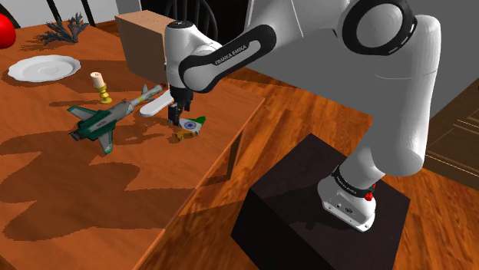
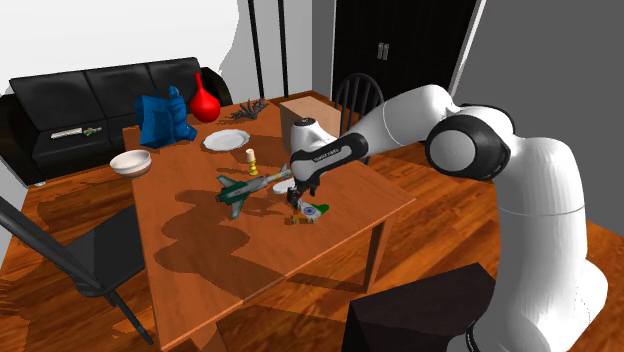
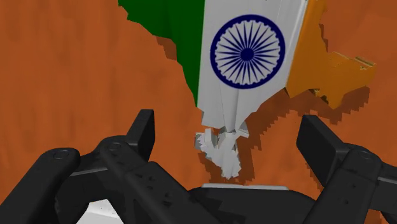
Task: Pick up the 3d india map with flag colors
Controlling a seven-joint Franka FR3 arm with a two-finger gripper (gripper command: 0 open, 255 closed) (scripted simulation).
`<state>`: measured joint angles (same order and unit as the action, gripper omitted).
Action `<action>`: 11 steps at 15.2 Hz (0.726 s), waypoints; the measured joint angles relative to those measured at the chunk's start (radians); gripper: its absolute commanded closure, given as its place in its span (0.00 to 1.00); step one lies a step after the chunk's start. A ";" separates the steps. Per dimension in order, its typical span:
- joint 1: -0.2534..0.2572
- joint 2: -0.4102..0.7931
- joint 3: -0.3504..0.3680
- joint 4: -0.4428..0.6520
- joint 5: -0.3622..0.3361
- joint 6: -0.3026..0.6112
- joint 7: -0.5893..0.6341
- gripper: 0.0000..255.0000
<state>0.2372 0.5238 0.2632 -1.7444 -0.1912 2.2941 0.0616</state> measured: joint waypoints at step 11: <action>0.006 0.032 -0.007 -0.003 -0.012 0.043 0.007 1.00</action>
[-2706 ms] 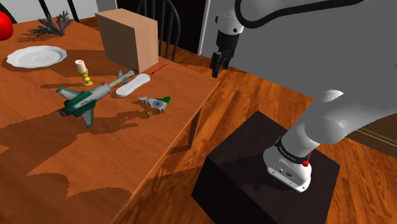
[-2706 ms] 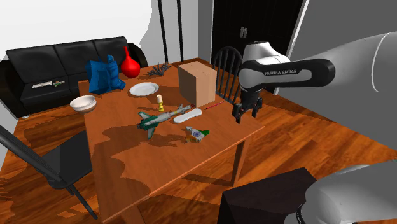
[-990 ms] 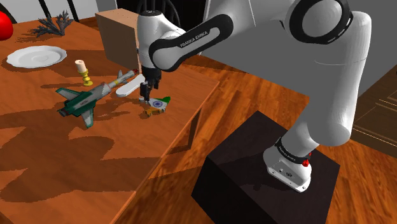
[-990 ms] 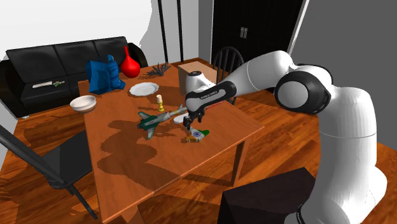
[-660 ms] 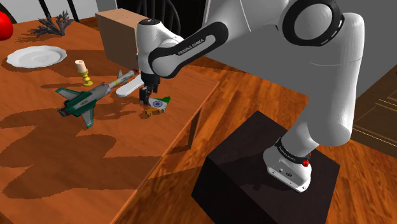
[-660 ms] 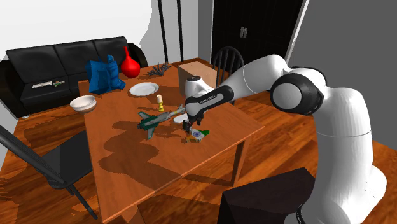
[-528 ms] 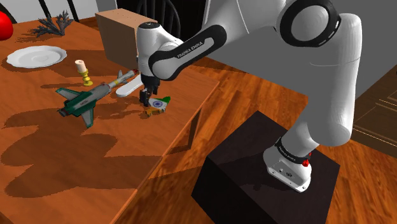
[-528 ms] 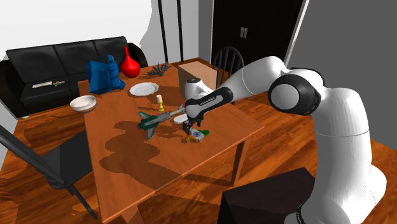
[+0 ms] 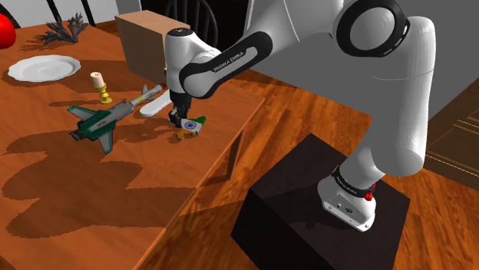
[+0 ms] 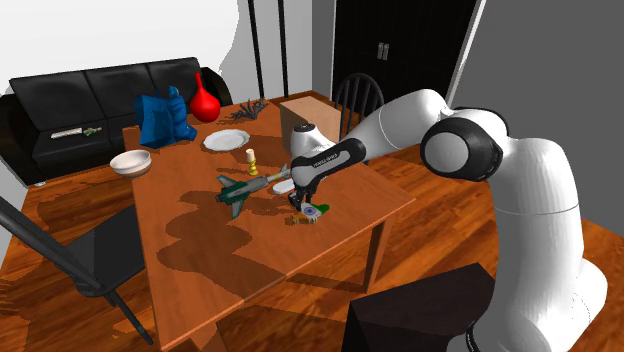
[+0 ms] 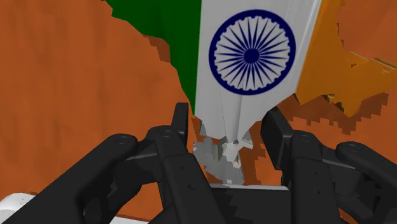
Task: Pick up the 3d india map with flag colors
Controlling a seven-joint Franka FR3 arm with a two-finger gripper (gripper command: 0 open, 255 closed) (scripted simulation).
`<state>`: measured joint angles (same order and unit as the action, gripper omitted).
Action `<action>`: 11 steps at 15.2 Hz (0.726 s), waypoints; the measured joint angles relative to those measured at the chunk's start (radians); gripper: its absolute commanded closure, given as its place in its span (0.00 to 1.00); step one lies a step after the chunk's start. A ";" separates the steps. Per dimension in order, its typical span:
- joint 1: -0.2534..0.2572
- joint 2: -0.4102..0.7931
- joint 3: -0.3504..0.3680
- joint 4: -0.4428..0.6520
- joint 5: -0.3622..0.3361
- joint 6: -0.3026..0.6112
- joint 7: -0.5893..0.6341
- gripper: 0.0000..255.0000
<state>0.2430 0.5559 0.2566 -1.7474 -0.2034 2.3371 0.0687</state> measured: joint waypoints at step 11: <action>-0.009 -0.056 0.013 0.014 0.021 -0.077 -0.013 1.00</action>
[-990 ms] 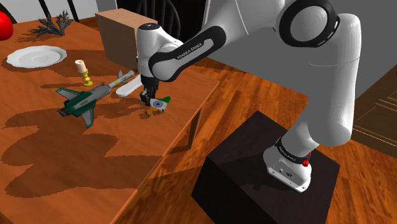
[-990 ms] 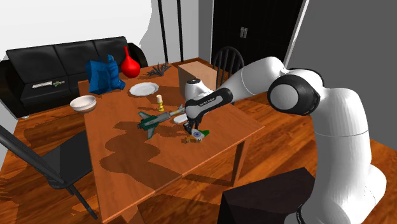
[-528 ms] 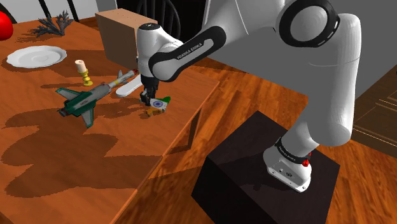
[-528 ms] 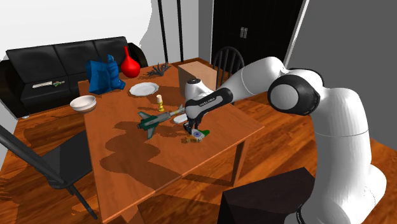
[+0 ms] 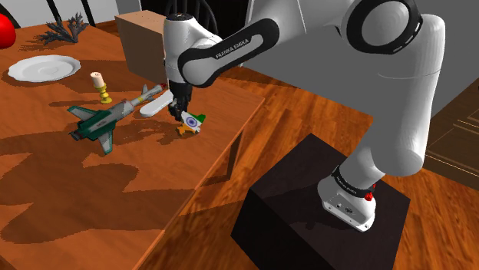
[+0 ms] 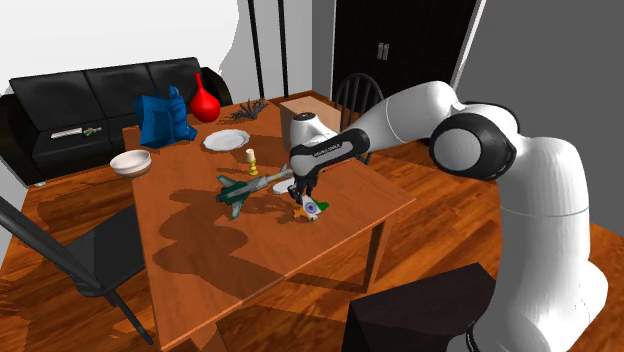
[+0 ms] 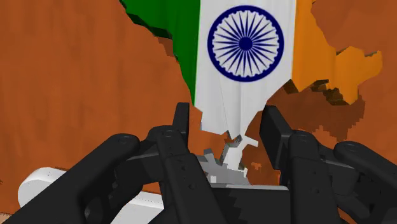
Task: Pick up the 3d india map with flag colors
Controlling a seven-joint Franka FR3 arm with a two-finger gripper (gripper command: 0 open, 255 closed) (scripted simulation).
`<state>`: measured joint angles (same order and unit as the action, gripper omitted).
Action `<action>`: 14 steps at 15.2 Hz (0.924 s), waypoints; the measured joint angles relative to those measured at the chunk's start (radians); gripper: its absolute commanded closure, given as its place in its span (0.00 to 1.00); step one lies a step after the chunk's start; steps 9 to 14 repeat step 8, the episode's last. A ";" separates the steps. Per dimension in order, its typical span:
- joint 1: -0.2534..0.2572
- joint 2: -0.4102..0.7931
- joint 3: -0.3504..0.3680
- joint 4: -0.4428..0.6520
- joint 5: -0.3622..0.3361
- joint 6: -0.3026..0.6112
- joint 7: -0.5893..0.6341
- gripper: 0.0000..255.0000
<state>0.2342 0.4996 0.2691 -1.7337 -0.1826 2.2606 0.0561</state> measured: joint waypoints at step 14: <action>-0.007 -0.048 0.010 0.030 0.019 -0.076 -0.013 1.00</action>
